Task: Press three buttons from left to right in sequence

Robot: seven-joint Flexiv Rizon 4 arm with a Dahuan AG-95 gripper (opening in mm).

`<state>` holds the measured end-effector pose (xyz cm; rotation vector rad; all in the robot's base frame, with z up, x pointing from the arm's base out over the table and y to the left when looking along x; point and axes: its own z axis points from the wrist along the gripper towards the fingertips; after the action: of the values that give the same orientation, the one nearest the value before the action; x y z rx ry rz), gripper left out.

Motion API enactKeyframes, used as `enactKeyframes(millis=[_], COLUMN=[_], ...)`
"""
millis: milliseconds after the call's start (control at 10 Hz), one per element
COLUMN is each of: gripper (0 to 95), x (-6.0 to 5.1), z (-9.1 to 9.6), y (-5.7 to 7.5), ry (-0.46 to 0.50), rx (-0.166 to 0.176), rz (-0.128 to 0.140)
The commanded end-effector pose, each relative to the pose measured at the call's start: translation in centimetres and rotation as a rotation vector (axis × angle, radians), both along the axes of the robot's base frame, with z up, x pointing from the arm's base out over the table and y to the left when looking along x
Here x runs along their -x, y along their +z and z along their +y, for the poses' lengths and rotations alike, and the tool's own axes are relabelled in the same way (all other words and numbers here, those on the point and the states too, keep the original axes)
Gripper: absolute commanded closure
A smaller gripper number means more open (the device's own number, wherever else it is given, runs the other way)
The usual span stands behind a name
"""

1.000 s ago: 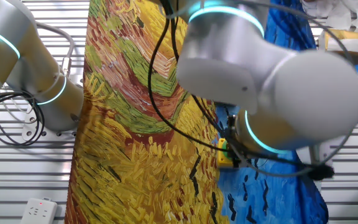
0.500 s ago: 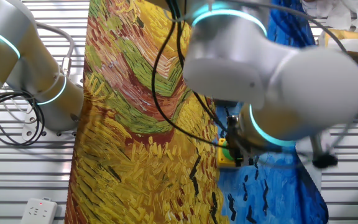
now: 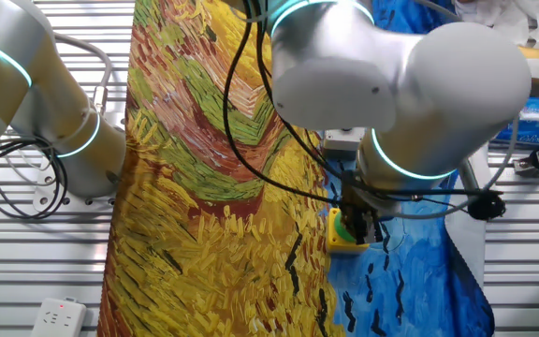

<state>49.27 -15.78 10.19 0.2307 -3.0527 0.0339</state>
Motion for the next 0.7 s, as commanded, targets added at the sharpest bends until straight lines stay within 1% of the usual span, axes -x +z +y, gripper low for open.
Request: enactKeyframes(millis=[100, 500, 600, 700], gripper=[95.0, 95.0, 95.0, 95.0], x=[-0.1, -0.6, -0.7, -0.7], z=[0.1, 0.3, 0.3, 0.0], y=[-0.3, -1.9, -1.9, -1.6], ry=[-0.036, -0.045, -0.043, -0.037], rx=[-0.088, -0.098, -0.098, -0.098], rz=[-0.005, -0.018, -0.018, -0.02])
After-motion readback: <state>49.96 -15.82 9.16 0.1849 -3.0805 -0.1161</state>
